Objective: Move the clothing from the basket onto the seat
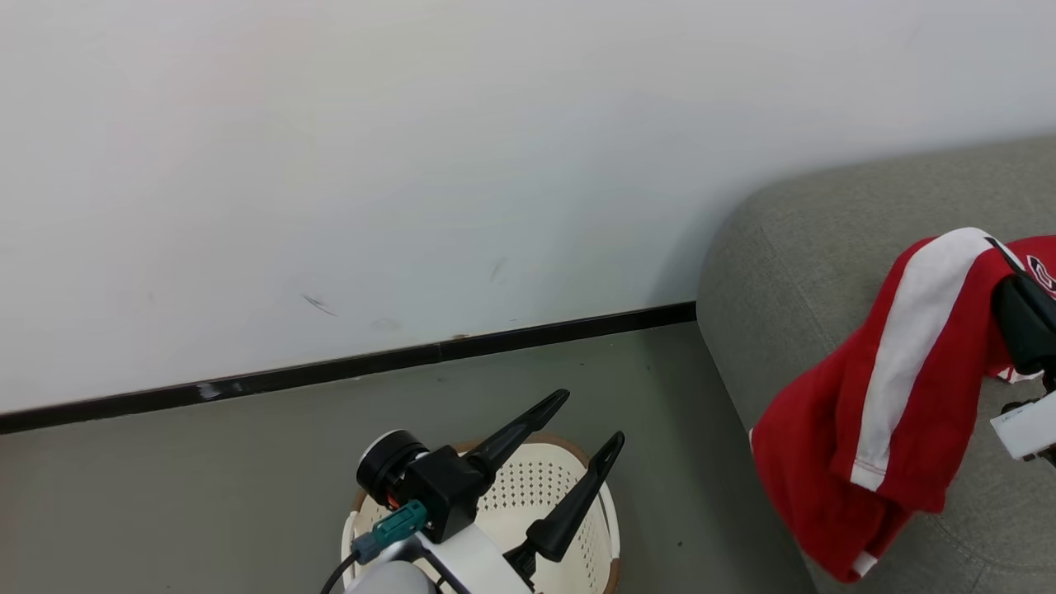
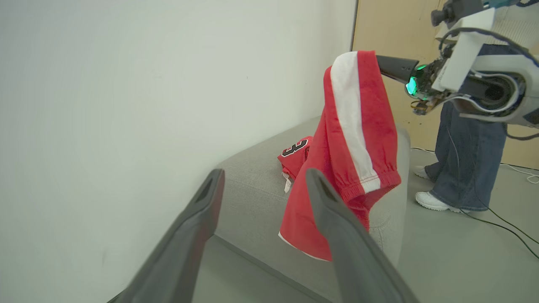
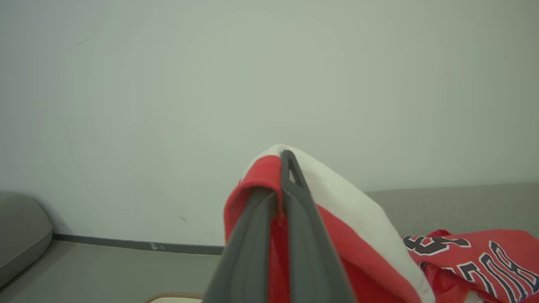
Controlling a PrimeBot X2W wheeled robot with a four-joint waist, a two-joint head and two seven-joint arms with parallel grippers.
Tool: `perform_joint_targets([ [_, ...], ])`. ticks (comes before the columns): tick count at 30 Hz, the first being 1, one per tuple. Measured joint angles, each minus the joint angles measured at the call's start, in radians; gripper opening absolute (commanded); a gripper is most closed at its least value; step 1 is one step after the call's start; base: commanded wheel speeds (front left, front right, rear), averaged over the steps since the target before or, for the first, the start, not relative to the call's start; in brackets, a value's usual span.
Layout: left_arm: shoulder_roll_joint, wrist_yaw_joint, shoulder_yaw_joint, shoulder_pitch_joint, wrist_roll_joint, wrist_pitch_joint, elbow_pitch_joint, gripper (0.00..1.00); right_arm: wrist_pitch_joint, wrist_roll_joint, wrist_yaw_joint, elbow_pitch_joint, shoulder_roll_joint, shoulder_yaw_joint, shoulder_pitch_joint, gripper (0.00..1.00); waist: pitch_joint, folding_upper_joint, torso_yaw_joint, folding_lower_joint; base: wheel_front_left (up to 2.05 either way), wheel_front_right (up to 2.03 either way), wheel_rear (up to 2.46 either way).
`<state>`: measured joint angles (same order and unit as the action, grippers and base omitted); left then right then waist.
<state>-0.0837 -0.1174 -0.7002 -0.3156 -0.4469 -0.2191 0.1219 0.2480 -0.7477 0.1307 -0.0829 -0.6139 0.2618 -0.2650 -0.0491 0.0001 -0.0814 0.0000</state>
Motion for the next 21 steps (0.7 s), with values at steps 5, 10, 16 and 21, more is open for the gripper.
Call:
perform_joint_targets([
  [5, 0.008, -0.001, -0.007, 0.0, -0.01, -0.007, 0.002, 1.0, 0.0, 0.011, 0.0, 0.032, 0.018, -0.04, 0.066, 0.0, 0.004, 0.0, -0.035, 0.0, 0.0, 0.0, 0.0],
  [10, 0.013, -0.001, -0.012, 0.0, -0.011, -0.01, 0.003, 1.0, 0.0, 0.019, 0.0, 0.051, 0.033, -0.077, 0.121, 0.0, 0.007, 0.0, -0.063, 0.0, 0.0, 0.0, 0.0],
  [16, 0.014, -0.001, -0.02, -0.003, -0.011, -0.013, 0.01, 1.0, 0.0, 0.021, 0.0, 0.101, 0.062, -0.098, 0.165, 0.0, 0.013, 0.0, -0.106, 0.0, 0.0, 0.0, 0.0],
  [21, 0.014, -0.001, -0.019, -0.005, -0.011, -0.019, 0.015, 1.0, 0.0, 0.037, 0.0, 0.124, 0.068, -0.098, 0.178, 0.0, 0.021, 0.0, -0.14, 0.0, 0.0, 0.0, 0.0],
])
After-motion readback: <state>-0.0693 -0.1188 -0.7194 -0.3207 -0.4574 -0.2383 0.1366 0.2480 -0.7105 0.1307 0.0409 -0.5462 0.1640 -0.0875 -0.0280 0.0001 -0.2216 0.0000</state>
